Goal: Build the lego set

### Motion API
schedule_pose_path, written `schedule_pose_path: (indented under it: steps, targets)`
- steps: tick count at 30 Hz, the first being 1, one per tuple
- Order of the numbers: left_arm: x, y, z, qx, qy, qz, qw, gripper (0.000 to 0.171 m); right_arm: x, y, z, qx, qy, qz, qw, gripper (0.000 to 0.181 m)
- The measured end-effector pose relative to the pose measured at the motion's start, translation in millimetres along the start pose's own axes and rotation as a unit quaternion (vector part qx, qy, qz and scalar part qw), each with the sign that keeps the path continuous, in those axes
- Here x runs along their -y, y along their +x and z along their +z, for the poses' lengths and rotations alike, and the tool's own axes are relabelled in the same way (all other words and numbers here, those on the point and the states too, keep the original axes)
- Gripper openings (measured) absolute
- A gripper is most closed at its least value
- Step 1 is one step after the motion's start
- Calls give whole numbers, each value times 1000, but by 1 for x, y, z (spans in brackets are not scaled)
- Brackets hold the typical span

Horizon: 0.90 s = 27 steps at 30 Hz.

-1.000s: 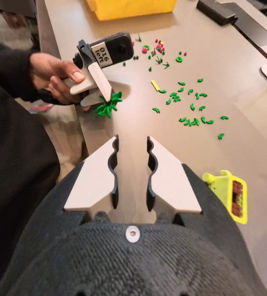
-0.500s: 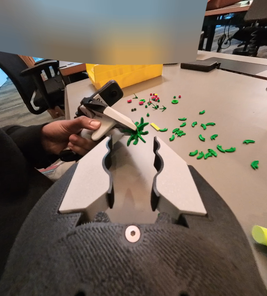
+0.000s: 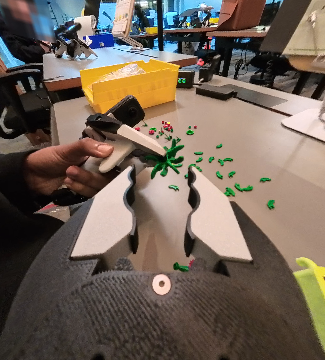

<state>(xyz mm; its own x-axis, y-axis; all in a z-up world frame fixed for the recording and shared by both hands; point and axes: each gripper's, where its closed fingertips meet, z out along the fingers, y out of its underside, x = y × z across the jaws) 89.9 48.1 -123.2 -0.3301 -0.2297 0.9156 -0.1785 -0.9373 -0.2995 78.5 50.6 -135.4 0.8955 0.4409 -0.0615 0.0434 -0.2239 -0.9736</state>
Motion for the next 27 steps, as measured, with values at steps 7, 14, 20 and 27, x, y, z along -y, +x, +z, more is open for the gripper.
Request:
schedule_pose_path:
  steps: [7, 14, 20, 27]
  targets:
    - [-31, 26, -4, -28, -13, 29, 999, 6, 7, -23, -21, -1, 6, -50, 999, 31]
    - [-58, 44, -6, -52, -58, 38, 996, 25, 15, -46, -38, 55, 28, -23, 998, 26]
    - [-67, 52, -10, -52, -86, 64, 993, 36, 21, -51, -54, 150, 36, 64, 986, 25]
    - [-86, 50, -12, -63, -183, 17, 981, 47, 18, -69, -72, 289, 3, 74, 954, 7]
